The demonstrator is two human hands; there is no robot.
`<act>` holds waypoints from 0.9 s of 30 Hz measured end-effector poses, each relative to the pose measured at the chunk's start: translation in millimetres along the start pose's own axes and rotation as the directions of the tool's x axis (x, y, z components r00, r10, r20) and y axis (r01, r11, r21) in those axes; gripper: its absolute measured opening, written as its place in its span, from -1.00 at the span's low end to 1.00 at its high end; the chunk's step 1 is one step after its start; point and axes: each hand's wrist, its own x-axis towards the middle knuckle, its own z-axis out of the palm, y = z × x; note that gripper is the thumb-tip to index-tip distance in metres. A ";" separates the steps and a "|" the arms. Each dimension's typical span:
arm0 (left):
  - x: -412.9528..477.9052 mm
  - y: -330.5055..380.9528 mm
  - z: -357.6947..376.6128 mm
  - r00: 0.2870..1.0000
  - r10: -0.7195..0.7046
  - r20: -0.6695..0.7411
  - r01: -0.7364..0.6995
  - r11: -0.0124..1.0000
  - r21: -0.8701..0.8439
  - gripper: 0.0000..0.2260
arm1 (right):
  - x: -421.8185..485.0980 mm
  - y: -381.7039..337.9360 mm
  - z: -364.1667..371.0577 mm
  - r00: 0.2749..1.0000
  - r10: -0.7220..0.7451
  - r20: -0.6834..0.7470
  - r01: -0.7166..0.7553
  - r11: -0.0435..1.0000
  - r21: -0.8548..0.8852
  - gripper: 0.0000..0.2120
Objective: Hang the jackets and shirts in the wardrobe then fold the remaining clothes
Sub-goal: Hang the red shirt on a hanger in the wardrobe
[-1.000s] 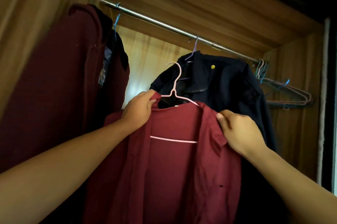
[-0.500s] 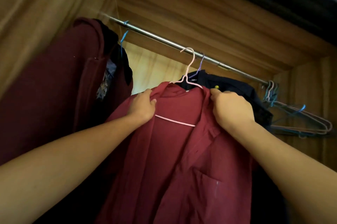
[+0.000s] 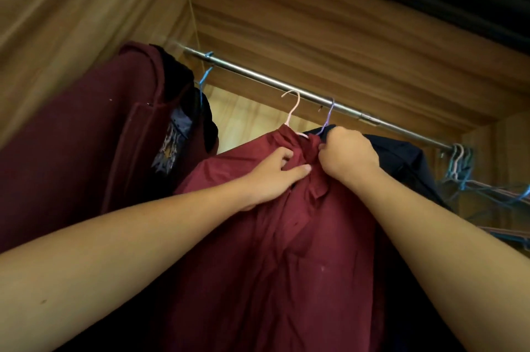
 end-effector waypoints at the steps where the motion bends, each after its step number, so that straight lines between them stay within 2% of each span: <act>1: -1.2 -1.5 0.5 0.999 0.006 0.046 -0.006 1.000 0.003 -0.44 | 7.5 -2.5 1.2 0.999 0.044 0.022 -0.045 0.996 0.080 -0.79; 3: 0.2 -4.8 -0.3 0.997 0.049 0.062 -0.058 0.987 0.148 -0.22 | 19.5 -7.7 3.9 0.990 0.097 0.105 -0.118 0.968 0.222 -0.76; 4: 3.9 -9.0 -1.7 0.996 0.084 0.035 -0.090 0.967 0.238 -0.26 | 23.9 -10.3 5.5 0.981 0.101 0.165 -0.147 0.943 0.299 -0.77; 7: 8.7 -18.3 -6.8 0.987 0.161 -0.021 -0.139 0.902 0.410 -0.63 | 28.6 -15.7 5.1 0.932 0.121 0.341 -0.297 0.795 0.529 -0.79; 8: 9.9 -22.5 -7.4 0.982 0.188 -0.003 -0.168 0.883 0.439 -0.71 | 28.7 -13.9 3.8 0.918 0.134 0.375 -0.344 0.738 0.580 -0.80; 9: 10.5 -27.6 -8.6 0.979 0.200 0.031 -0.193 0.871 0.452 -0.77 | 29.0 -10.7 3.5 0.913 0.138 0.384 -0.357 0.725 0.589 -0.81; 10: 11.1 -33.4 -11.2 0.976 0.208 0.064 -0.214 0.867 0.449 -0.79 | 30.3 -6.2 3.3 0.922 0.125 0.367 -0.330 0.750 0.573 -0.83; 12: 15.8 -48.6 -21.6 0.975 0.214 0.053 -0.214 0.866 0.451 -0.75 | 30.4 2.1 1.1 0.959 0.084 0.272 -0.201 0.876 0.439 -0.88; 15: 29.5 -65.4 -44.5 0.950 0.252 -0.182 -0.130 0.852 0.507 -0.63 | 27.1 11.2 1.0 0.991 0.021 0.131 -0.054 0.965 0.256 -0.80; 16: 35.3 -67.6 -52.2 0.948 0.221 -0.230 -0.077 0.859 0.507 -0.54 | 26.0 13.4 2.9 0.995 -0.002 0.100 -0.021 0.973 0.230 -0.80; 18: 51.0 -73.4 -65.3 0.975 0.036 -0.219 0.087 0.844 0.529 -0.36 | 24.3 16.0 7.8 0.998 -0.049 0.046 0.040 0.983 0.181 -0.83; 19: 56.5 -77.5 -70.5 0.980 -0.033 -0.195 0.140 0.812 0.567 -0.38 | 24.0 16.9 10.4 0.997 -0.068 0.027 0.062 0.984 0.165 -0.85; 21: 67.1 -86.9 -78.9 0.985 -0.023 -0.170 0.124 0.777 0.617 -0.62 | 22.2 16.0 13.0 0.997 -0.082 -0.002 0.082 0.989 0.126 -0.86; 22: 60.7 -82.0 -80.0 0.985 0.053 -0.162 0.056 0.798 0.601 -0.74 | 21.2 13.9 13.6 0.995 -0.094 -0.020 0.096 0.991 0.097 -0.86; 23: 60.0 -78.0 -77.0 0.983 0.075 -0.166 0.028 0.840 0.541 -0.77 | 20.4 10.5 15.3 0.993 -0.108 -0.045 0.111 0.992 0.064 -0.84; 25: 54.0 -66.3 -67.2 0.983 0.104 -0.148 -0.037 0.917 0.397 -0.61 | 18.6 -1.4 22.0 0.987 -0.135 -0.093 0.135 0.991 0.003 -0.84; 26: 55.9 -65.8 -62.9 0.979 0.158 -0.130 -0.097 0.919 0.382 -0.54 | 17.3 -9.8 27.1 0.983 -0.154 -0.097 0.152 0.988 -0.020 -0.87; 27: 61.8 -69.4 -58.8 0.973 0.203 -0.113 -0.134 0.888 0.440 -0.53 | 16.4 -18.6 32.9 0.980 -0.182 -0.084 0.179 0.983 -0.042 -0.91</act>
